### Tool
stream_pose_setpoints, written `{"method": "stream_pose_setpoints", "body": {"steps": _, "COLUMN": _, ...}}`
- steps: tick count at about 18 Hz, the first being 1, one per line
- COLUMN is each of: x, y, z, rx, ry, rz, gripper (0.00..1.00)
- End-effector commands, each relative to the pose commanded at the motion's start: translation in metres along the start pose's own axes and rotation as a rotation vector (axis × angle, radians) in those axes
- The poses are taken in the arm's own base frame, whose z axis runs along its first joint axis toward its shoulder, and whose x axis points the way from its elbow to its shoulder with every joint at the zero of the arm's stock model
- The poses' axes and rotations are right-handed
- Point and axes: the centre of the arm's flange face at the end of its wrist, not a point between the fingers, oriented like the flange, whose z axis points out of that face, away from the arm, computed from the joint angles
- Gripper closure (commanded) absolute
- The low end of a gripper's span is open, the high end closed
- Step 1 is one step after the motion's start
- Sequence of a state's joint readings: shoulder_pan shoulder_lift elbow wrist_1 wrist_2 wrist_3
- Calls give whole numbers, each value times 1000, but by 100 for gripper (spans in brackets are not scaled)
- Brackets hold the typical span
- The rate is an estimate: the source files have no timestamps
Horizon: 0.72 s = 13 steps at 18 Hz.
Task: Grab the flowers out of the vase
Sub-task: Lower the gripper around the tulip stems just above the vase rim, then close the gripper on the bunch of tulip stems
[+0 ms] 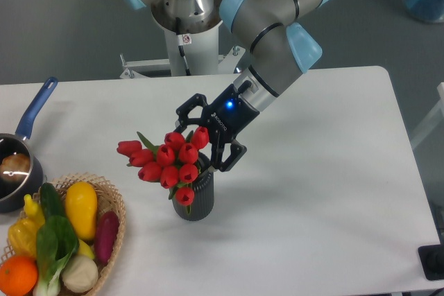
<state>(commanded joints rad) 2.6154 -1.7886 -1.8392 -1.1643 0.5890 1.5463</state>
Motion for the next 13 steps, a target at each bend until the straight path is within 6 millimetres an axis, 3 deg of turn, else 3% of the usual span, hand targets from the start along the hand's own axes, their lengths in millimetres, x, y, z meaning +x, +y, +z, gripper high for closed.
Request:
{"method": "stream_pose_setpoints", "body": {"steps": 4, "x": 0, "y": 0, "z": 0, "rx": 0, "ry": 0, "rz": -5, "gripper": 5}}
{"method": "stream_pose_setpoints", "body": {"steps": 8, "x": 0, "y": 0, "z": 0, "rx": 0, "ry": 0, "rz": -5, "gripper": 22}}
{"method": "stream_pose_setpoints", "body": {"steps": 13, "x": 0, "y": 0, "z": -1, "rx": 0, "ry": -2, "rz": -3, "gripper": 26}}
